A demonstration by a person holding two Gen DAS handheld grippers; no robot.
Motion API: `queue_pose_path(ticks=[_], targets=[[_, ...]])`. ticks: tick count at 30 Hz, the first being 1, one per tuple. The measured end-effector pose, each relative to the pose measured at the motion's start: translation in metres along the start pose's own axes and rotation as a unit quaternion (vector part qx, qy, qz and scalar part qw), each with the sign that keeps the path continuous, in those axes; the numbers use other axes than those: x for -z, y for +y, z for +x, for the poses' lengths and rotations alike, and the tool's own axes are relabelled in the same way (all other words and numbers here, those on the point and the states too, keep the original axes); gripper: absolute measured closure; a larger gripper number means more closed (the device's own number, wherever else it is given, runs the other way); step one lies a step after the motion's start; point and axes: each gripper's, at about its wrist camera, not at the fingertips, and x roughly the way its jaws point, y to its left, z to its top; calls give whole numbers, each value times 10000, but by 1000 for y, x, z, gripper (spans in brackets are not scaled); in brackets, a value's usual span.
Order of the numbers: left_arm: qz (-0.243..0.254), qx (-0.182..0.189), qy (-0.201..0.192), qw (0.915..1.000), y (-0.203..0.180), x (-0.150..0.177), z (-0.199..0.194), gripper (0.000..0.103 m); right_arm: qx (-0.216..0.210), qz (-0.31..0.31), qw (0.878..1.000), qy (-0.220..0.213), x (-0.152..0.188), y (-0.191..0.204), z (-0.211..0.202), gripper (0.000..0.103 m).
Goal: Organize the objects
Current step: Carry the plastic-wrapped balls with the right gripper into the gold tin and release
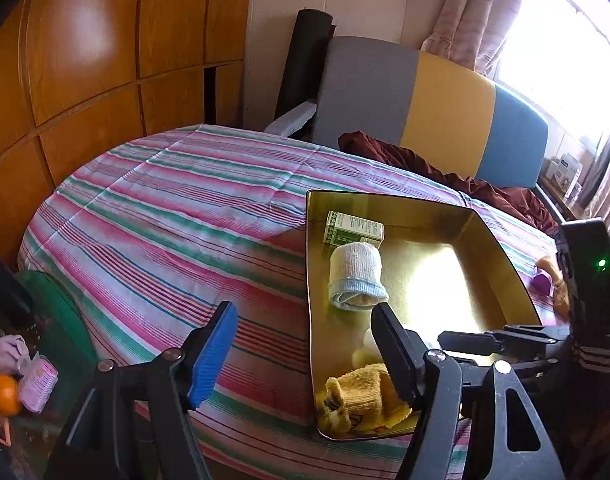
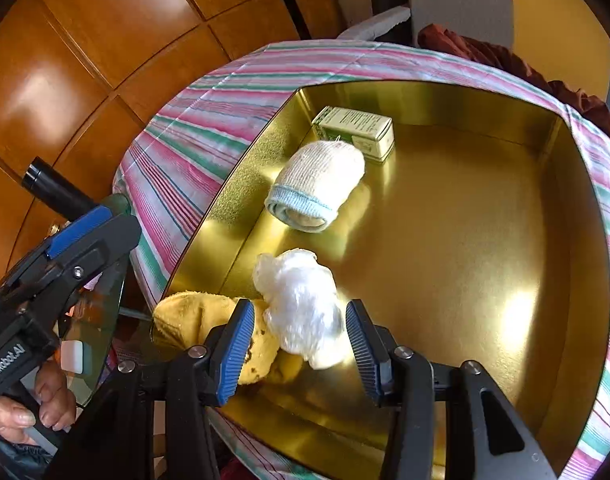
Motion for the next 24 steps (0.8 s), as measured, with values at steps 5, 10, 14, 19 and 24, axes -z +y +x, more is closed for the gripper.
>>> queue_pose_path(ticks=[5,10,14,19,24], targets=[[274,9,-47,9996,-16,3,-3,32,112,77,9995,-287,9,-9,-24,55],[600,56,-81,9982,-37,8,-5,32,375,222,9977,-510,21,-29,-54,55],[890,97,-145,9959,-56,12,-8,32,592,470,9945,-723,30,-57,-84,55],[1103,265,-113,9935,-78,14,-7,32,1023,811,9876,-871,43,-101,-118,55],[1319,439,-52,9903,-104,16,-5,32,1524,1255,9754,-982,54,-155,-151,55]])
